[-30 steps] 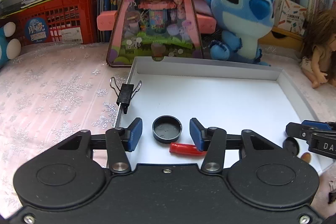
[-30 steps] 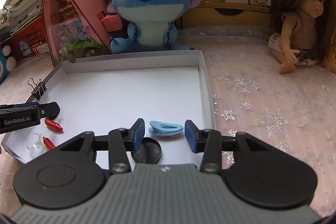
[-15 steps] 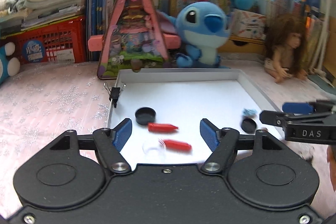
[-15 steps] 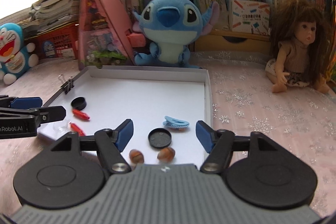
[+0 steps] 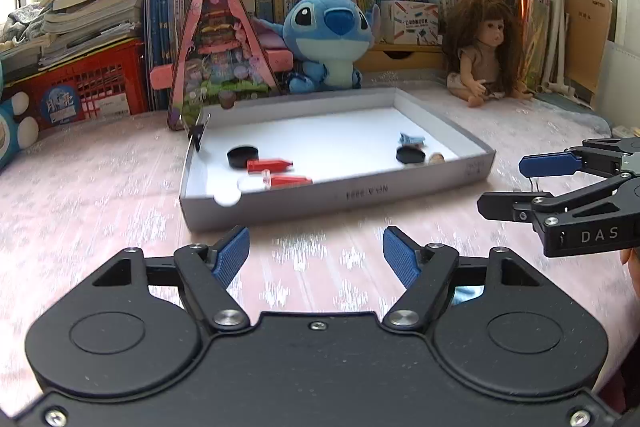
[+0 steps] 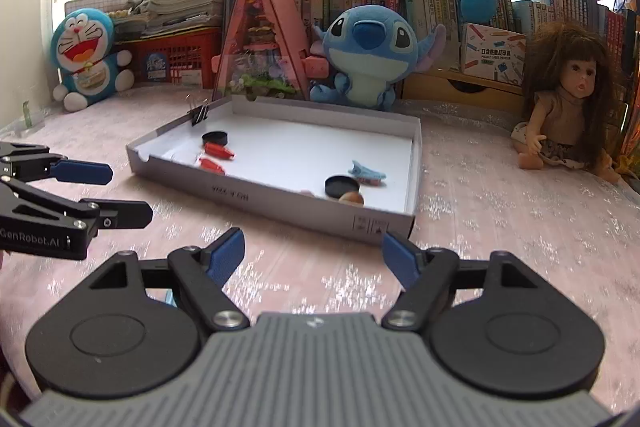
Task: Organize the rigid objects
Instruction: 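Withdraw both tools toward another black lid and another blue clip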
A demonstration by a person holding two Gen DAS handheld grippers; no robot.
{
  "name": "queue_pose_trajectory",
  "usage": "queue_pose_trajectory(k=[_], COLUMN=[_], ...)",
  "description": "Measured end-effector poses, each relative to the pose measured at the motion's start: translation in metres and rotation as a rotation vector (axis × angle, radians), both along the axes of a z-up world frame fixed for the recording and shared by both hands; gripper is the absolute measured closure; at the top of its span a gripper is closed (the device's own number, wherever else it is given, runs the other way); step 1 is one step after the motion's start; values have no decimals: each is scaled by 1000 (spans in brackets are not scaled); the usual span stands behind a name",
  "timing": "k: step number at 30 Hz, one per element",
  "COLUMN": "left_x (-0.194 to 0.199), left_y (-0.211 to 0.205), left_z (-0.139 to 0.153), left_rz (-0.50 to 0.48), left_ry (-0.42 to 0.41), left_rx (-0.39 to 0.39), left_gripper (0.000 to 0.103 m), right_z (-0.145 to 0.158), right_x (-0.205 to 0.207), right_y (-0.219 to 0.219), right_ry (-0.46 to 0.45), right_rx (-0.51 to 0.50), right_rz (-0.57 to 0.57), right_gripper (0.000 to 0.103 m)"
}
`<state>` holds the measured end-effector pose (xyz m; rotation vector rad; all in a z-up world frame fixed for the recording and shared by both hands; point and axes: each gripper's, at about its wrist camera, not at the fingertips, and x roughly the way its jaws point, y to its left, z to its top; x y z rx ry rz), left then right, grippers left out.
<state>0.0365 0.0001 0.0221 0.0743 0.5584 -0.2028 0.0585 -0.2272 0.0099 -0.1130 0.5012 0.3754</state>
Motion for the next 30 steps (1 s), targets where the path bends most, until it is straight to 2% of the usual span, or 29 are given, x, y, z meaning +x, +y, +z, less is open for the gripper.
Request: queue_pose_trajectory(k=[8,14,18,23,26,30], left_x=[-34,-50,-54,-53,-51,-45], left_y=[7,16,11,3,-2,-2], left_z=[-9,-10,-16,-22,-24,-25], left_rz=[-29,-61,-97,-132,-131,-111], left_ry=[0,44,67,84,74,62], left_rx=[30,-29,-13,-8,4,-3], left_gripper=[31,32,36,42,47,48], right_z=[-18,-21,-26,-27,-27,-28], right_x=[-32,-44,-44,-43,-39,-33], right_y=[8,11,17,25,28,26], right_ry=[-19,6,14,10,9,27], right_rx=[-93,-107,-140,-132,-132,-103], right_rz=[104,161,157,170,166,142], right_gripper=[17,17,17,17,17,17])
